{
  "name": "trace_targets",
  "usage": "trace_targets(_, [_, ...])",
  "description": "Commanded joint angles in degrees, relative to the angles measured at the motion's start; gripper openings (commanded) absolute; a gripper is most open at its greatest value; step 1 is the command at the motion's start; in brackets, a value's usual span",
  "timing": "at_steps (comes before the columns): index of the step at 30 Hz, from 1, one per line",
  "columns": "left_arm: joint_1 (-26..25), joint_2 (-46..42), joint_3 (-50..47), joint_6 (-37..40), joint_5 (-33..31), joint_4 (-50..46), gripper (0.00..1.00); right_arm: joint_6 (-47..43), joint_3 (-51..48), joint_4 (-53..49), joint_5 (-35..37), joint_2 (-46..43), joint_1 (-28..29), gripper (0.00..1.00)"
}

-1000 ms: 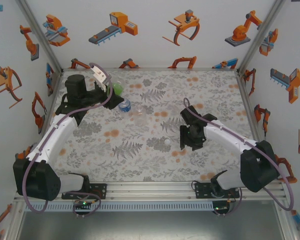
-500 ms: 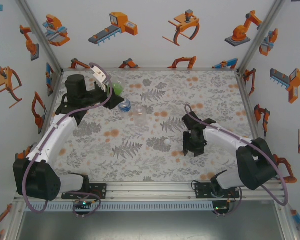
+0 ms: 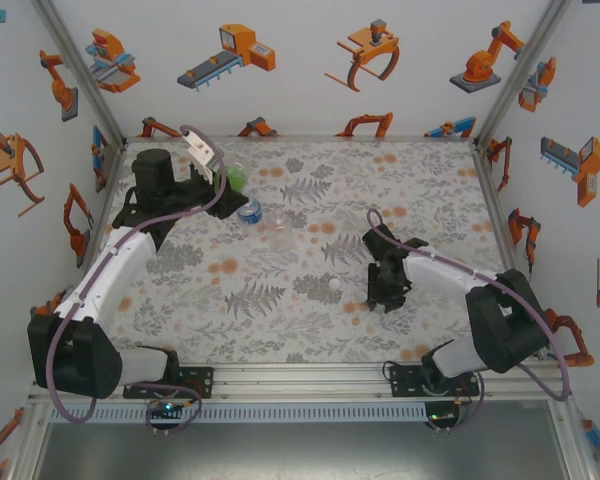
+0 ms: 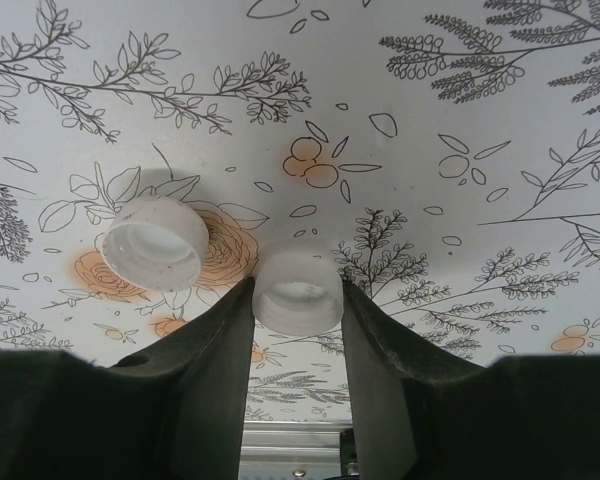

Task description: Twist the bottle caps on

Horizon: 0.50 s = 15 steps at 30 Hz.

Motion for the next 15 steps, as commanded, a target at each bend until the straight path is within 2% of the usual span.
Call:
trace_targets(1, [0.1, 0.2, 0.4, -0.8, 0.6, 0.7, 0.00, 0.4, 0.7, 0.5, 2.6, 0.6, -0.5, 0.37])
trace_targets(9, [0.1, -0.1, -0.2, -0.4, 0.4, 0.8, 0.01, -3.0, 8.7, -4.1, 4.5, 2.2, -0.9, 0.35])
trace_targets(15, [0.1, 0.1, -0.3, -0.1, 0.3, 0.6, 0.01, -6.2, 18.9, -5.2, 3.8, 8.8, -1.0, 0.35])
